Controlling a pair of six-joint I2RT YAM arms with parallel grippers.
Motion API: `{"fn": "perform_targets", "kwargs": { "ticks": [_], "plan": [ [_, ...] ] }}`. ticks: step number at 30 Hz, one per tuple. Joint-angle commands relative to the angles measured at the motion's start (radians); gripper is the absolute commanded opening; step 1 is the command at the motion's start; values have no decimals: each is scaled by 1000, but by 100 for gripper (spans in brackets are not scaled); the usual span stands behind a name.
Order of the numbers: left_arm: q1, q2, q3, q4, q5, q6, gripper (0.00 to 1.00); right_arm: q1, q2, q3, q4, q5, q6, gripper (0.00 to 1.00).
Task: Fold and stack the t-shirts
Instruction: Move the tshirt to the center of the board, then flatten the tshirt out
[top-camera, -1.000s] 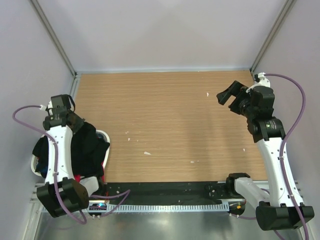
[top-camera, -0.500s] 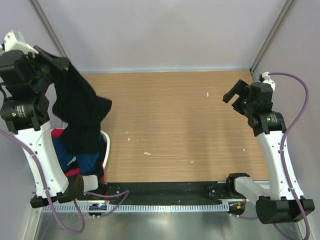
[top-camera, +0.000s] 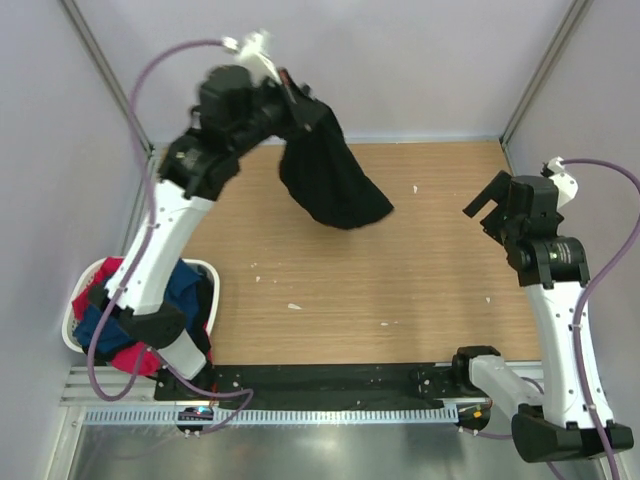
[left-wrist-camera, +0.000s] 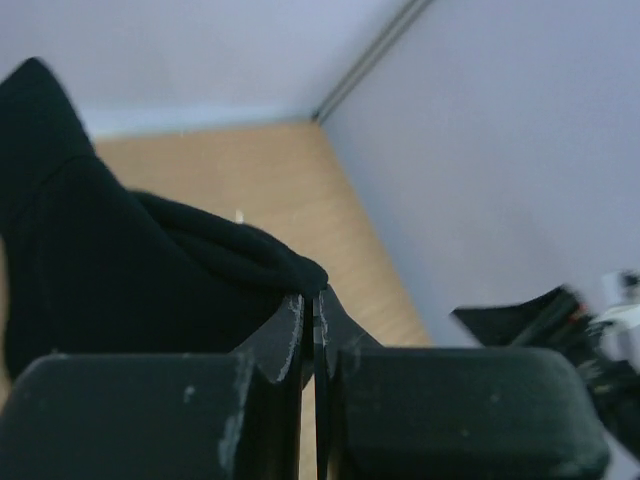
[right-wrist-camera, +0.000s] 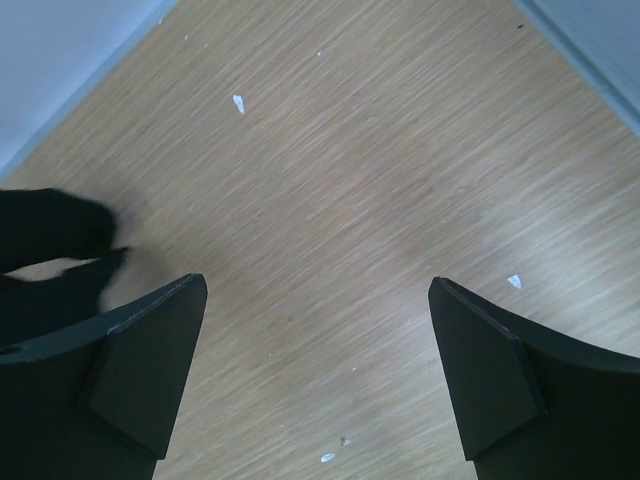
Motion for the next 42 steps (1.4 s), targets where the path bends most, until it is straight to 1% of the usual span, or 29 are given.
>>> {"fn": "perform_targets", "kwargs": {
  "ticks": [1, 2, 3, 5, 6, 7, 9, 10, 11, 12, 13, 14, 15, 16, 19, 21, 22, 23, 26, 27, 29, 31, 32, 33, 34, 35, 36, 39, 42],
  "plan": [
    [-102, -16, -174, 77, -141, 50, 0, 3, -67, 47, -66, 98, -5, 100],
    [-125, -23, -230, 79, -160, 20, 0, 3, -78, 40, -69, 96, -13, 100],
    [-127, -54, -375, 81, -195, -6, 0, 3, -86, 33, -76, 93, -16, 100],
    [-127, -123, -540, 87, -296, -121, 0, 3, -104, 9, -83, 64, -16, 100],
    [-123, -144, -723, 62, -387, -176, 0, 3, -106, -2, -86, 44, -22, 100],
    [-110, -169, -804, 55, -394, -218, 0, 3, -104, -20, -87, 24, -25, 99],
    [-101, -227, -962, 32, -346, -307, 0, 3, -95, -42, -101, -33, -25, 100],
    [-101, -244, -1092, 19, -327, -333, 0, 3, -93, -77, -96, -57, -33, 99],
    [-101, -262, -1148, 12, -307, -391, 3, 3, -92, -100, -87, -82, -42, 100],
    [-103, -305, -1197, 2, -293, -414, 18, 3, -89, -124, -55, -156, -74, 100],
    [-103, -325, -1290, -1, -274, -442, 28, 3, -86, -176, -35, -193, -95, 99],
    [-101, -345, -1320, -5, -270, -460, 46, 3, -63, -198, -20, -226, -109, 100],
    [-101, -362, -1344, -30, -270, -482, 95, 6, -44, -215, 2, -256, -123, 100],
    [-103, -393, -1357, -47, -284, -487, 100, 11, -26, -246, 15, -289, -126, 100],
    [-103, -448, -1346, -114, -325, -471, 100, 54, 38, -307, 104, -274, -108, 100],
    [-101, -470, -1308, -149, -370, -439, 100, 68, 98, -329, 195, -290, -94, 99],
    [-101, -483, -1293, -160, -387, -425, 100, 72, 123, -333, 225, -334, -79, 99],
    [-101, -487, -1273, -168, -413, -412, 100, 75, 144, -338, 299, -339, -76, 99],
    [-87, -467, -1254, -116, -404, -323, 100, 76, 253, -338, 435, -338, -53, 97],
    [-81, -454, -1237, -66, -382, -298, 100, 76, 290, -333, 465, -330, -43, 95],
    [-57, -380, -1207, 7, -372, -232, 100, 74, 403, -294, 514, -309, -37, 91],
    [-23, -297, -1119, 19, -387, -199, 100, 74, 523, -240, 542, -315, -48, 85],
    [-6, -201, -1081, 13, -378, -186, 98, 68, 560, -221, 563, -344, -65, 82],
    [24, -154, -1043, 10, -325, -172, 98, 68, 597, -185, 571, -358, -72, 76],
    [35, -111, -963, 10, -300, -154, 98, 68, 638, -162, 568, -369, -82, 75],
    [43, -59, -929, 12, -280, -125, 97, 68, 704, -137, 542, -370, -97, 72],
    [51, 19, -856, 12, -263, -110, 97, 68, 733, -102, 534, -370, -100, 68],
    [57, 148, -773, 13, -257, -79, 95, 68, 776, -88, 543, -335, -103, 61],
    [58, 213, -694, 22, -212, -62, 95, 66, 783, -85, 534, -309, -100, 61]
  ]
}}
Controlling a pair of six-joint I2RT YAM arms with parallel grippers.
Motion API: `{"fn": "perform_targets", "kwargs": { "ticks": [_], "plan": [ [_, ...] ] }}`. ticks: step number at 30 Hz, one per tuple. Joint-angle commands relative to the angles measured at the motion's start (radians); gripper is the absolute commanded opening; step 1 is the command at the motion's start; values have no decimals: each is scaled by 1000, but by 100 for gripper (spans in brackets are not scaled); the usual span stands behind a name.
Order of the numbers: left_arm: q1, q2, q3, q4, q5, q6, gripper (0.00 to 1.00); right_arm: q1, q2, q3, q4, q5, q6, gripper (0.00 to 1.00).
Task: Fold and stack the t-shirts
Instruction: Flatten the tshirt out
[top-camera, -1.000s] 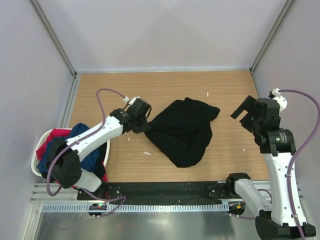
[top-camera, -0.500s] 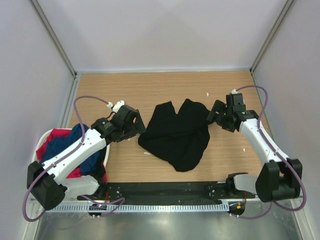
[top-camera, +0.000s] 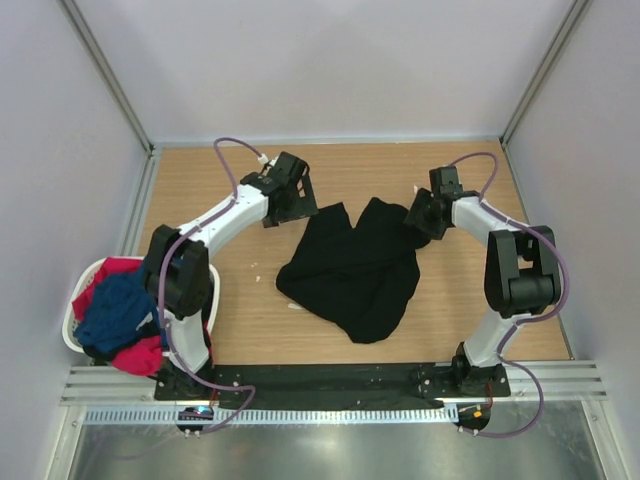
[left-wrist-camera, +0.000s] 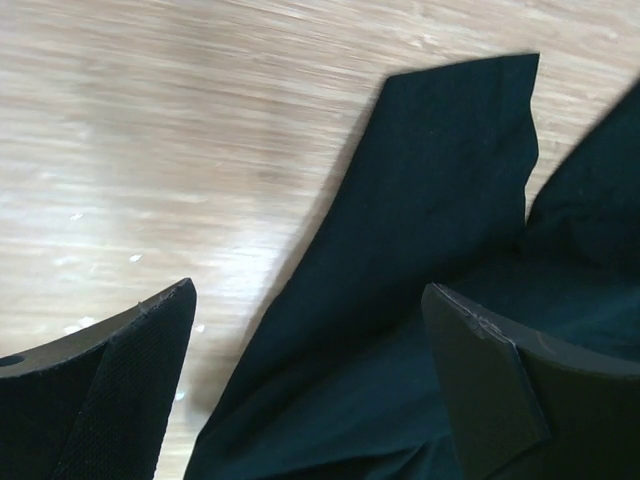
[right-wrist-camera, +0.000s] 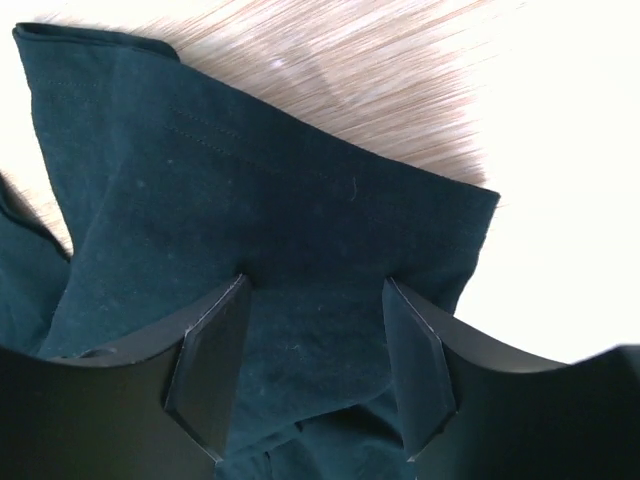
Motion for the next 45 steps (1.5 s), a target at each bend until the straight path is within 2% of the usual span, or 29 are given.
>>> {"fn": "perform_targets", "kwargs": {
  "ticks": [1, 3, 4, 5, 7, 8, 10, 16, 21, 22, 25, 27, 28, 31, 34, 38, 39, 40, 41, 42, 45],
  "plan": [
    [-1, 51, 87, 24, 71, 63, 95, -3, -22, 43, 24, 87, -12, 61],
    [-1, 75, 105, 53, 132, 66, 95, -3, -12, 33, 33, 115, -12, 61],
    [-1, 97, 108, 64, 146, 59, 95, -3, -4, 29, 39, 117, -12, 57],
    [-3, 108, 107, 82, 169, 51, 95, -3, 7, 27, 55, 112, -15, 46],
    [-6, 132, 104, 92, 201, 39, 95, -3, 51, 40, 59, 95, -11, 32],
    [-12, 155, 104, 92, 212, 39, 94, -3, 66, 44, 59, 74, -9, 18],
    [-18, 167, 98, 92, 240, 43, 94, -3, 67, 50, 58, 57, -12, 2],
    [-35, 183, 98, 130, 281, 37, 91, 11, -90, 15, 62, 83, -44, 1],
    [-101, 186, 140, 168, 295, 71, 86, 31, -304, -17, 88, 54, -116, 1],
    [-113, 178, 154, 167, 288, 80, 86, 36, -336, -28, 107, -28, -133, 1],
    [-175, 155, 180, 188, 251, 134, 87, 69, -406, -66, 177, -81, -178, 1],
    [-221, 160, 196, 217, 187, 172, 89, 86, -406, -54, 142, -40, -181, 1],
    [-233, 189, 203, 224, 169, 207, 92, 89, -400, -45, 83, 28, -159, 1],
    [-262, 268, 297, 172, 117, 258, 91, 86, -395, -29, -34, 176, -115, 2],
    [-270, 385, 415, 89, 59, 280, 88, 85, -462, -72, -51, 199, -112, 14],
    [-268, 448, 438, 110, 47, 287, 84, 85, -561, -141, -36, 179, -84, 42],
    [-268, 456, 437, 119, 56, 290, 83, 85, -570, -154, -39, 182, -77, 52],
    [-270, 459, 438, 135, 57, 292, 82, 85, -575, -155, -53, 190, -67, 81],
    [-268, 465, 440, 141, 57, 298, 79, 83, -575, -154, -62, 195, -48, 94],
    [-270, 477, 444, 145, 59, 301, 68, 85, -569, -154, -69, 198, -43, 100],
    [-270, 488, 464, 142, 73, 303, 41, 85, -536, -154, -85, 196, -21, 100]
  ]
}}
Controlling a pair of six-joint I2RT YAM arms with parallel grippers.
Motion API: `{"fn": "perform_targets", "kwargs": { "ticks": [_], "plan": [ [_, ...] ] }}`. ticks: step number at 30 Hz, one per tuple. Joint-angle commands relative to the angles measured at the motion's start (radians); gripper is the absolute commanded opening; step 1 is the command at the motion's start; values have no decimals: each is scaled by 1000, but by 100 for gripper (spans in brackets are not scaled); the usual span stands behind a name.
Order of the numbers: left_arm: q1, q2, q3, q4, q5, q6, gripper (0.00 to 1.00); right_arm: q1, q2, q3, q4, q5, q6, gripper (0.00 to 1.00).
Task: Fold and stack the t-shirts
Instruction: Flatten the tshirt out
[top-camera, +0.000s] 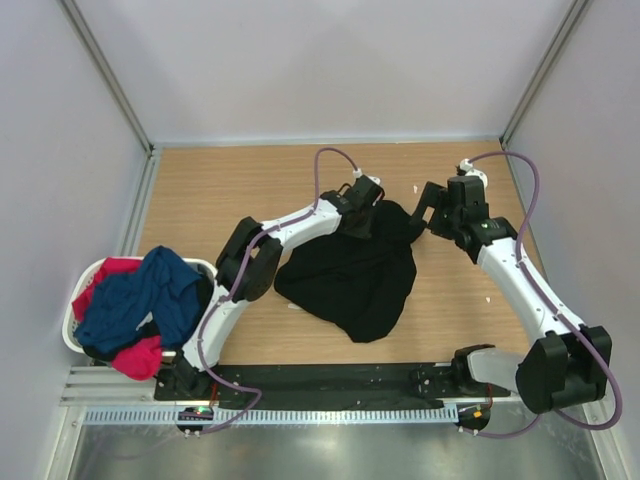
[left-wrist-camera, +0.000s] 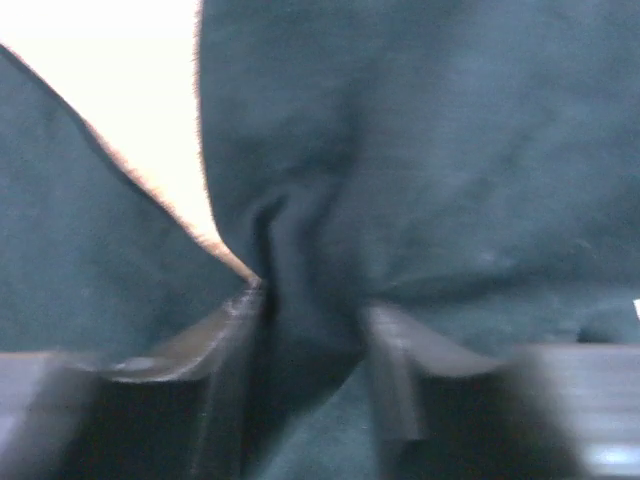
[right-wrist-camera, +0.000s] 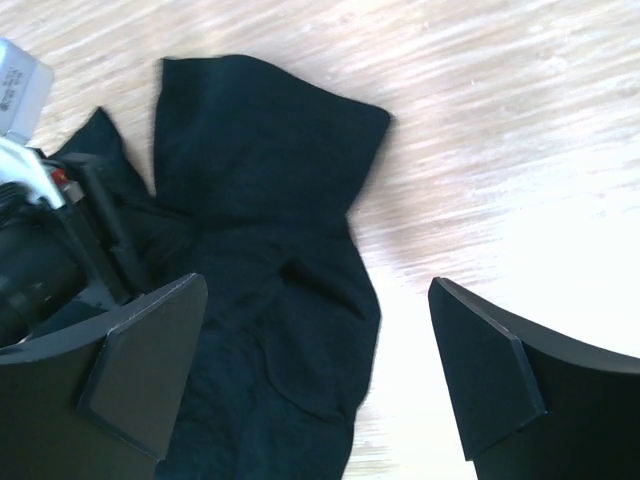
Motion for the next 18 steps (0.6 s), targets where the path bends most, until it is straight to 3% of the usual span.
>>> {"fn": "perform_targets", "kwargs": {
  "ticks": [1, 3, 6, 10, 14, 18],
  "plan": [
    [1, -15, 50, 3, -11, 30, 21, 0, 32, 4, -14, 28, 45, 100],
    [2, -50, 47, -22, -30, 24, 0, 0, 58, -6, -5, 24, 62, 100],
    [2, -129, 3, -31, -55, 33, 0, 0, 78, -23, 28, -1, 77, 100],
    [4, -374, -106, -17, -150, 16, 0, 0, 101, -39, 93, -89, 100, 100],
    [20, -561, -237, -66, -396, -96, 0, 19, 121, -28, 116, -117, 92, 98],
    [25, -721, -417, -225, -529, -234, 0, 85, 128, -20, 84, -87, 74, 98]
  ]
}}
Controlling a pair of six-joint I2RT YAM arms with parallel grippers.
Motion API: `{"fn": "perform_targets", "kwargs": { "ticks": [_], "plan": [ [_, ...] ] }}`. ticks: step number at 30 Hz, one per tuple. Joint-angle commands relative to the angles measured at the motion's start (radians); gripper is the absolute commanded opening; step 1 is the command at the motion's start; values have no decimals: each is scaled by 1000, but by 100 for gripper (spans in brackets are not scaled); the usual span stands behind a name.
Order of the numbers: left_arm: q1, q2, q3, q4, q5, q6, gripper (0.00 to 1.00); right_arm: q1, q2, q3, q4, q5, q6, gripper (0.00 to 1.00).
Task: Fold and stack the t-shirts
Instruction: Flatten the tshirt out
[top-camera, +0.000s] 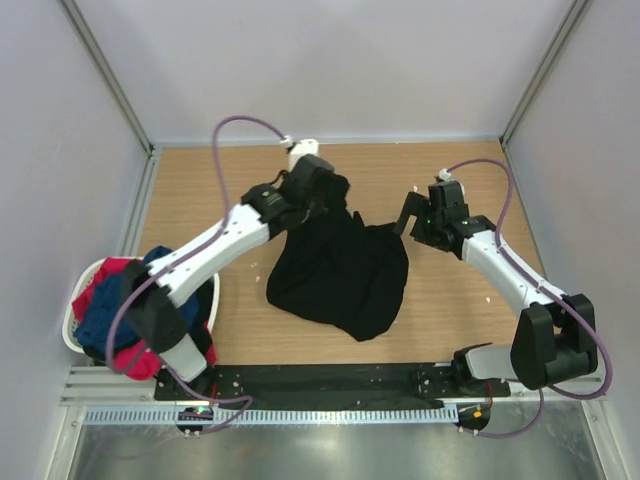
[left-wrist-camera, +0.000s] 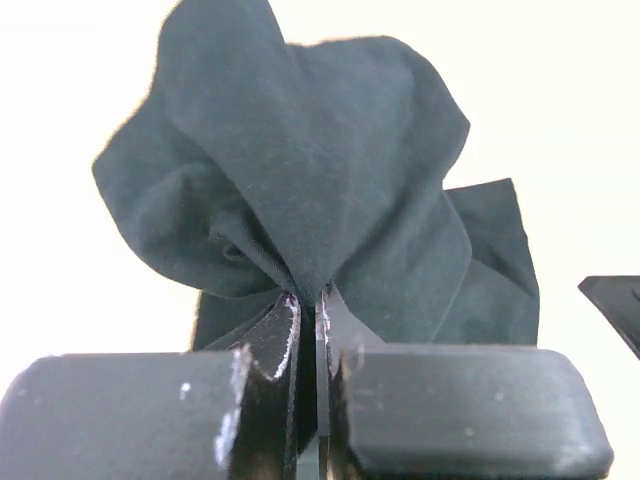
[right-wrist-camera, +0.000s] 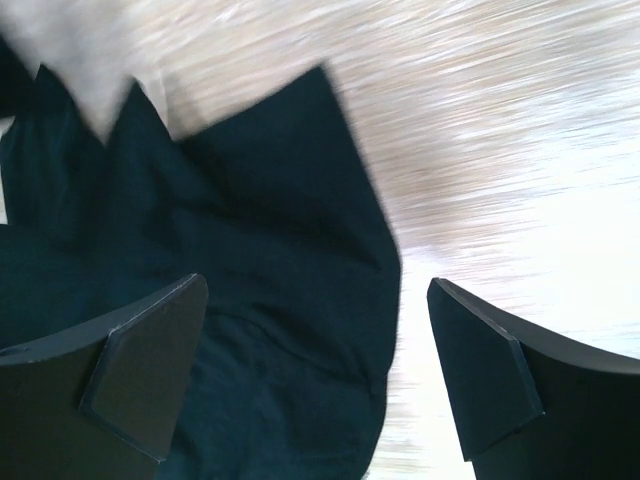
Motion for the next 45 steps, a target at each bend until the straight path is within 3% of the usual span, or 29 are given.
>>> {"fn": "perform_targets", "kwargs": {
  "ticks": [1, 4, 6, 10, 16, 17, 19, 20, 21, 22, 28, 37, 40, 41, 43, 44, 45],
  "plan": [
    [10, -125, -144, -172, -218, -232, 0, 55, 4, 18, 27, 3, -4, 98],
    [12, -269, -310, -336, -278, -474, 0, 96, 44, -19, 50, 24, -1, 96],
    [12, -376, -416, -385, -240, -544, 0, 109, 79, -30, 52, 56, 18, 96],
    [12, -533, -655, -329, -156, -564, 2, 110, 165, -8, 86, 81, 48, 94],
    [10, -622, -732, -316, -120, -575, 8, 132, 312, 88, 179, 15, 30, 86],
    [10, -620, -732, -320, -119, -570, 13, 138, 343, 140, 176, 10, 24, 86],
    [10, -602, -722, -320, -108, -543, 32, 159, 417, 220, 166, -3, 15, 85],
    [10, -590, -702, -335, -102, -532, 70, 167, 438, 246, 149, -11, 16, 85],
    [9, -582, -682, -350, -103, -523, 88, 176, 455, 269, 143, -20, 16, 84],
    [9, -564, -665, -367, -108, -515, 99, 194, 487, 303, 138, -26, 15, 84],
    [9, -574, -528, -441, -119, -460, 100, 265, 572, 370, 130, 3, 24, 83],
    [10, -729, -438, -505, -88, -346, 100, 339, 699, 495, 101, 85, 28, 79],
    [10, -790, -465, -502, -87, -350, 100, 339, 748, 539, 52, 153, 50, 68],
    [10, -807, -485, -499, -93, -351, 100, 339, 756, 544, 40, 168, 51, 58],
    [10, -840, -500, -497, -96, -351, 100, 339, 763, 542, 35, 200, 54, 47],
    [10, -844, -513, -493, -102, -350, 100, 339, 763, 541, 34, 208, 56, 27],
    [10, -852, -516, -487, -103, -339, 100, 339, 751, 533, 34, 211, 64, 21]
  ]
}}
